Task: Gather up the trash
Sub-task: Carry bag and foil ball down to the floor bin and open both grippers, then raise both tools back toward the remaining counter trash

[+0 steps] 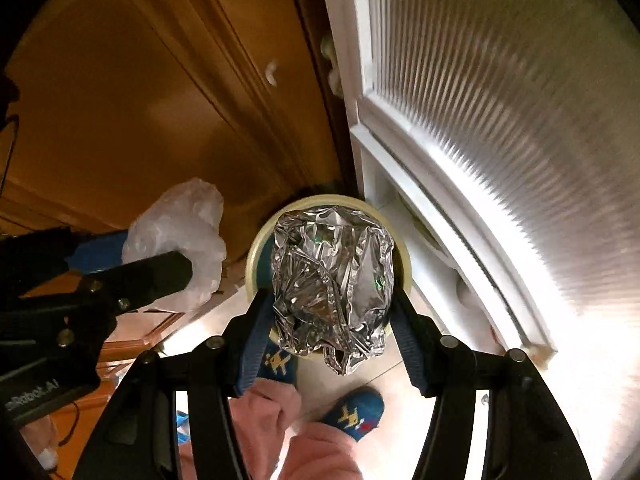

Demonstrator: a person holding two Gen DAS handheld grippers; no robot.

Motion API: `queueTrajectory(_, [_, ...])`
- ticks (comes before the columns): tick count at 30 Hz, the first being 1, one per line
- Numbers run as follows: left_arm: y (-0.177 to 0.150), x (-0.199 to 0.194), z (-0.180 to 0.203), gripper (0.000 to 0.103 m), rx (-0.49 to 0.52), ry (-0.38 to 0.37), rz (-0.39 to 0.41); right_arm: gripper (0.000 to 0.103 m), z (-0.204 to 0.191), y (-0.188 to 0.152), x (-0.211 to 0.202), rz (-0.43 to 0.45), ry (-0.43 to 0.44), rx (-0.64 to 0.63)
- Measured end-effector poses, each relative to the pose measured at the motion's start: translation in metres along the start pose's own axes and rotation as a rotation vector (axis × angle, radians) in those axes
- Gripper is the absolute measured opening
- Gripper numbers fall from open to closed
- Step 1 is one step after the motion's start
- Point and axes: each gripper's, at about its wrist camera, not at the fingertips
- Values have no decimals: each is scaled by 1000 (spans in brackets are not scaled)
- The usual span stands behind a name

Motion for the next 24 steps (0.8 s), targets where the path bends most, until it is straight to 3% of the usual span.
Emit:
queueTrajectory(5, [2, 29, -10, 51, 7, 22, -43, 62, 13, 5, 32, -5, -6, 27])
queueTrajectory(8, [4, 37, -17, 62, -6, 28, -57, 71, 21, 7, 43, -17, -12, 47])
queueTrajectory(16, [0, 22, -26, 64, -38, 24, -74, 71, 23, 12, 35, -28, -2, 71])
queueTrajectory(24, [-7, -42, -16, 64, -63, 20, -70, 71, 15, 0, -16, -67, 38, 65])
Point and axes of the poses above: each gripper's, at about its wrist camera, not at the fingertips, and x roughly the way its jaws point, z to its right, y to its top, and after that the axes turned 3 degrees about y, right-handed
